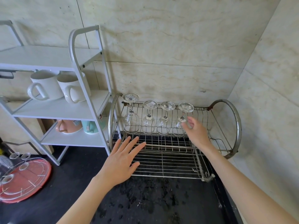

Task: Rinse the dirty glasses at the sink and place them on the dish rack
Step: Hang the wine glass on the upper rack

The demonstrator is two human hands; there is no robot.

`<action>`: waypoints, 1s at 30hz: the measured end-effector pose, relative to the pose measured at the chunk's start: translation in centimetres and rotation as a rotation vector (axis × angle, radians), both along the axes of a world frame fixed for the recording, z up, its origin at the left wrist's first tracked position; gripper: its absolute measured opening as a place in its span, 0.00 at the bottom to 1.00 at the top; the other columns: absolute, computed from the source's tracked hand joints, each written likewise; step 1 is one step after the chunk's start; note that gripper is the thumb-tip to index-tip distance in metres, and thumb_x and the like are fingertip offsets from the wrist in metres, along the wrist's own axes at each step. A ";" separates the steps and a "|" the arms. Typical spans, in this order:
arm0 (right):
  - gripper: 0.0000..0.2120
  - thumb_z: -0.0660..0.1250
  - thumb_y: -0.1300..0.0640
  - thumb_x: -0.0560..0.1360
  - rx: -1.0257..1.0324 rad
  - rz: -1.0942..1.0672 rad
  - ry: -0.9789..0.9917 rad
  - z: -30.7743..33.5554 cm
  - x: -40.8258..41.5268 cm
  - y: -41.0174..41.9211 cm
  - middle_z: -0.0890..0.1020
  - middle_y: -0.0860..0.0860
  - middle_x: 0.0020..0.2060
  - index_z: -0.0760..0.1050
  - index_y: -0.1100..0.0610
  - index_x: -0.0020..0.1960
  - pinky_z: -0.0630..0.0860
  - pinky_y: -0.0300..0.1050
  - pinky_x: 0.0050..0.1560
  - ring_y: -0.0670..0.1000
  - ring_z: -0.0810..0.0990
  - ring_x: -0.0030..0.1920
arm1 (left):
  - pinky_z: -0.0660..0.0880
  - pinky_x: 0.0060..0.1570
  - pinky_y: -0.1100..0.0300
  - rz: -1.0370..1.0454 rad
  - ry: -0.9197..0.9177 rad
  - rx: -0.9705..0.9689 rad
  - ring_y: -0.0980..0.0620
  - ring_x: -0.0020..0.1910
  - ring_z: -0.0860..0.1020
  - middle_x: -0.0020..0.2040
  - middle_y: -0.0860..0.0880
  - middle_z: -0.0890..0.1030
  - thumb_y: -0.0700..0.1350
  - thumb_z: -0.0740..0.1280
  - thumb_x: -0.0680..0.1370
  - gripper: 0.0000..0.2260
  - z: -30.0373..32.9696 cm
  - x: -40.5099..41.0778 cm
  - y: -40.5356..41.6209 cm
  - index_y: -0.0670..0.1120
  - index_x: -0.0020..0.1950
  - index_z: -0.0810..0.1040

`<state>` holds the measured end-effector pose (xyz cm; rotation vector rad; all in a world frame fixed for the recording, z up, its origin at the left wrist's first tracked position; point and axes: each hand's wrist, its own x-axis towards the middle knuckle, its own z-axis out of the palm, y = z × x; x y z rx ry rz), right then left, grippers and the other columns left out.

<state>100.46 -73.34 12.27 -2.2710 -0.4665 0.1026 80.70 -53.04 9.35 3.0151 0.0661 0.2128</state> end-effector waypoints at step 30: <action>0.32 0.43 0.35 0.78 -0.203 1.192 -0.507 -3.7 -54.5 14.9 0.72 0.52 0.68 0.69 0.53 0.69 0.64 0.58 0.66 0.53 0.70 0.68 | 0.71 0.57 0.39 1.003 0.122 -0.092 0.41 0.65 0.73 0.67 0.47 0.74 0.61 0.42 0.80 0.25 -1.4 -56.4 -1.2 0.53 0.69 0.68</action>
